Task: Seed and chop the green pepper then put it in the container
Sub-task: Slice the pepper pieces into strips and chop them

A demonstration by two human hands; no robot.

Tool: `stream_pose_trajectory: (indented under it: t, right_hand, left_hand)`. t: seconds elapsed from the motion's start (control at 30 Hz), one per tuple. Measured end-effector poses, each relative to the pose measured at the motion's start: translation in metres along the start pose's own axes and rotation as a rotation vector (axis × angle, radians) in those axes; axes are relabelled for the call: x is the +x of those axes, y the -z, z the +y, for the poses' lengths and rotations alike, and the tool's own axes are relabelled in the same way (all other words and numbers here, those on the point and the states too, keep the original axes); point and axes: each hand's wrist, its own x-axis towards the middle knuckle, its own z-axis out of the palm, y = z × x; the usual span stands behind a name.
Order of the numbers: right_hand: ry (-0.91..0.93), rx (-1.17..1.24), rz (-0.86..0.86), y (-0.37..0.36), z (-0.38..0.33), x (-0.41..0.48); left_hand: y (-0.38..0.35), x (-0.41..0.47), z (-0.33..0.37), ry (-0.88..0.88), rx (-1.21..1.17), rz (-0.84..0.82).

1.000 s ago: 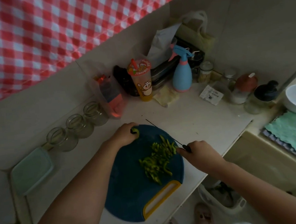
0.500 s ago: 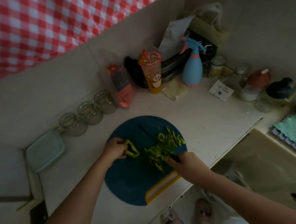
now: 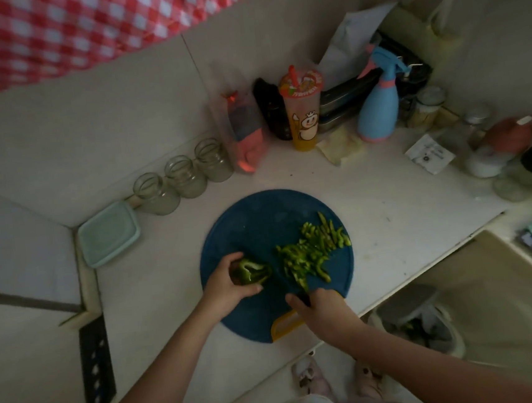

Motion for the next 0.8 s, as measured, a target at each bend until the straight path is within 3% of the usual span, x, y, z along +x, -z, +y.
stream_pose_trajectory:
  t: [0.23,0.37,0.5,0.63,0.8]
  right_hand:
    - [0.041,0.042,0.011,-0.002,0.002,0.001]
    - [0.131,0.109,0.201,-0.002,0.000,0.001]
    - [0.112,0.040,0.024,-0.005,0.003,-0.001]
    - [0.196,0.026,-0.007,-0.016,0.005,-0.001]
    - [0.169,0.042,-0.029,-0.018,0.005,-0.006]
  left_hand:
    - [-0.015,0.000,-0.007,-0.204,0.278,0.122]
    - [-0.019,-0.002,-0.007,-0.247,0.295,0.204]
    - [-0.021,-0.009,-0.007,-0.245,0.287,0.266]
    - [-0.023,-0.015,-0.009,-0.199,0.276,0.290]
    - [-0.028,-0.018,-0.010,-0.139,0.243,0.298]
